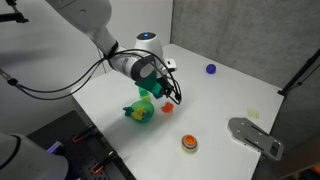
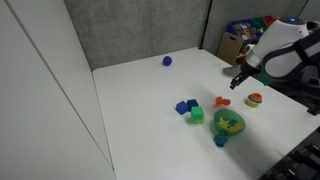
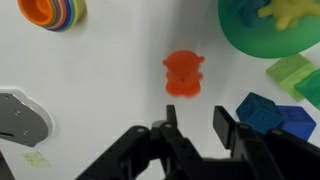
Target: Pick up the orange toy from the green bowl and put it on the table
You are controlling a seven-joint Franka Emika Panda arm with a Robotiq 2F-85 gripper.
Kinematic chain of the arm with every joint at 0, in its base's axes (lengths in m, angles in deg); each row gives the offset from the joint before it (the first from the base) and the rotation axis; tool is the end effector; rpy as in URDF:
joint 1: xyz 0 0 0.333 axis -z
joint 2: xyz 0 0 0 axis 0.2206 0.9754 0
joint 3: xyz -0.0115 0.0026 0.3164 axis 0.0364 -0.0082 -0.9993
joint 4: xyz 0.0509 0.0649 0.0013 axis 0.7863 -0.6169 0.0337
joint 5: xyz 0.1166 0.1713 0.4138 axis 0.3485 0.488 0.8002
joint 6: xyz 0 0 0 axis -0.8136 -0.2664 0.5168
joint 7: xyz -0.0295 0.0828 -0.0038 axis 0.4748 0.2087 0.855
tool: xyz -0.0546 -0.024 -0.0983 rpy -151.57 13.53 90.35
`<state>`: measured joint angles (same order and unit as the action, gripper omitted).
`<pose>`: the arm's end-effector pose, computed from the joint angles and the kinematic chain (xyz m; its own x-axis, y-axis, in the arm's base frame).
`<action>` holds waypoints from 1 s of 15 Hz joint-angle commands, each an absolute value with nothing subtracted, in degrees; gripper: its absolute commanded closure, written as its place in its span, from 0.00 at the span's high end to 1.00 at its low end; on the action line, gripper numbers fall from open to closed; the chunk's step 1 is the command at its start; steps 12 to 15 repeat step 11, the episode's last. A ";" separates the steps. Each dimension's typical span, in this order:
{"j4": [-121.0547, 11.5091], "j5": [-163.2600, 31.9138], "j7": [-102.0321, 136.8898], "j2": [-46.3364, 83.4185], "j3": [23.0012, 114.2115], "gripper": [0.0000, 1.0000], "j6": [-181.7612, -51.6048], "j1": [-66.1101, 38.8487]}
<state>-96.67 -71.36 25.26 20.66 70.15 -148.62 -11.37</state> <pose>0.5684 -0.0625 0.1484 0.9703 0.0972 0.2214 0.0739 -0.9911 0.1110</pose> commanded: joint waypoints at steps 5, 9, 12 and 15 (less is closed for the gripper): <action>-96.71 -62.33 27.57 11.13 65.47 1.00 -128.60 -9.93; -96.50 -60.48 26.07 6.29 65.79 1.00 -117.59 -10.75; -96.53 -61.65 25.70 7.68 65.92 1.00 -119.26 -11.11; -96.53 -61.65 25.70 7.68 65.92 1.00 -119.26 -11.11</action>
